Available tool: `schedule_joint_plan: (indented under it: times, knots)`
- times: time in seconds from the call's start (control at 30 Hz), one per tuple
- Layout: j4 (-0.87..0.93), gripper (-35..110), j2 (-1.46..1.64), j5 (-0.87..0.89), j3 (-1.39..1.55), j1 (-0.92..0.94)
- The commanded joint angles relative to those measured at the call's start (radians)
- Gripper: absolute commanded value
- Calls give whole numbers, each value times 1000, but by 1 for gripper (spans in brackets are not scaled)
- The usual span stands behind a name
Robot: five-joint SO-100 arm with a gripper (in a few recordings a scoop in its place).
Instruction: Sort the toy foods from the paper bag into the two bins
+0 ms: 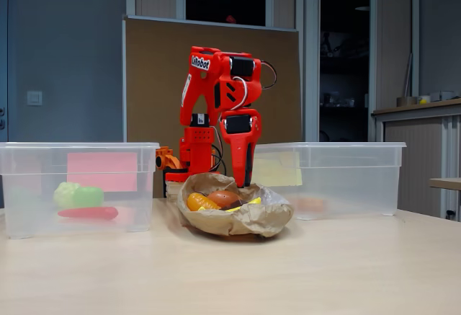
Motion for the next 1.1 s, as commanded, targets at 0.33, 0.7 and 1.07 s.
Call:
schedule_joint_plan:
  times: [0.33, 0.7, 1.07]
  knots:
    - [-92, 20, 52, -106, 71, 57]
    - [-204, 20, 80, -153, 209, 109]
    - [-258, 15, 37, -127, 209, 103]
